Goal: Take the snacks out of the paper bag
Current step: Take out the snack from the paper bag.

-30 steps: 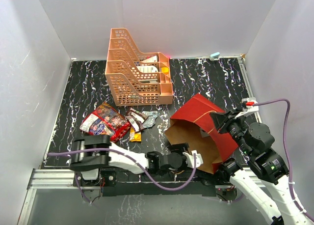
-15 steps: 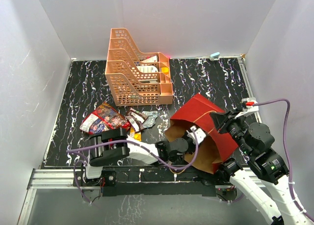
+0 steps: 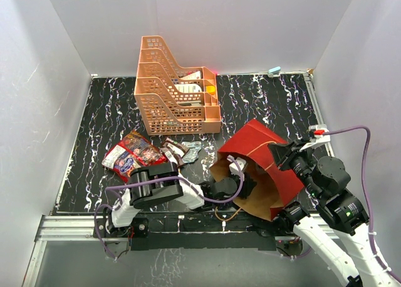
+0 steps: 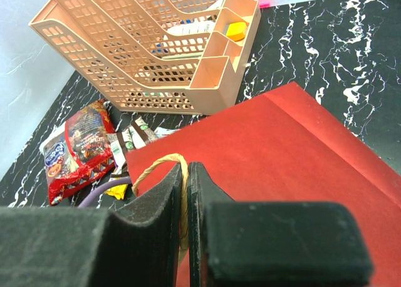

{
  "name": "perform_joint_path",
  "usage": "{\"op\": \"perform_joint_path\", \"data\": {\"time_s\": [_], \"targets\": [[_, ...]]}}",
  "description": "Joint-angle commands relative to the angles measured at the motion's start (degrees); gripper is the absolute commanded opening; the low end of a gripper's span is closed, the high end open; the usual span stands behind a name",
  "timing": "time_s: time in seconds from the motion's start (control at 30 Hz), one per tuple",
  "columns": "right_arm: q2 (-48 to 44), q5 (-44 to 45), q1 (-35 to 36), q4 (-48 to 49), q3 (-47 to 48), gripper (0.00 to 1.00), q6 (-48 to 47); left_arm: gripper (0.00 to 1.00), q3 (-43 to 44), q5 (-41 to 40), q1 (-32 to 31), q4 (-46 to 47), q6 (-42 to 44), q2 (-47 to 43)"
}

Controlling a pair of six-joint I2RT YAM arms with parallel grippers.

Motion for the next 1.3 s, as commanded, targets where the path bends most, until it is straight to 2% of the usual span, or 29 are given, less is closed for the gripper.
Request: {"op": "perform_joint_path", "data": {"time_s": [0.0, 0.1, 0.37, 0.57, 0.67, 0.8, 1.0, 1.2, 1.27], "targets": [[-0.12, 0.46, 0.18, 2.98, -0.05, 0.08, -0.1, 0.21, 3.86, -3.04, -0.03, 1.95, -4.53, 1.35], [0.08, 0.51, 0.18, 2.96, -0.05, 0.08, -0.18, 0.2, 7.86, -5.36, 0.04, -2.2, -5.65, 3.58], [0.18, 0.16, 0.12, 2.99, -0.05, 0.08, -0.3, 0.22, 13.93, -8.52, 1.43, -4.21, -8.39, 8.2], [0.13, -0.09, 0.18, 3.03, -0.05, 0.09, -0.25, 0.29, 16.6, -11.78, 2.92, -9.53, -12.67, 8.91], [0.2, -0.21, 0.18, 3.07, -0.05, 0.08, -0.39, 0.37, 17.97, -14.23, 3.69, -16.06, -20.22, 8.97], [0.22, -0.32, 0.18, 3.05, -0.05, 0.08, -0.4, 0.43, 19.47, -15.86, 4.08, -22.14, -25.22, 8.83], [0.23, -0.42, 0.18, 3.12, -0.1, 0.08, -0.48, 0.54, 21.09, -19.98, 4.09, -28.88, -27.2, 7.31], [0.47, -0.66, 0.18, 3.16, -0.08, 0.08, -0.56, 0.72, 24.62, -24.34, 4.13, -37.48, -29.87, 7.8], [0.31, -0.65, 0.18, 3.16, -0.05, 0.08, -0.53, 0.74, 25.24, -24.7, 4.34, -37.95, -30.31, 8.13]]}}
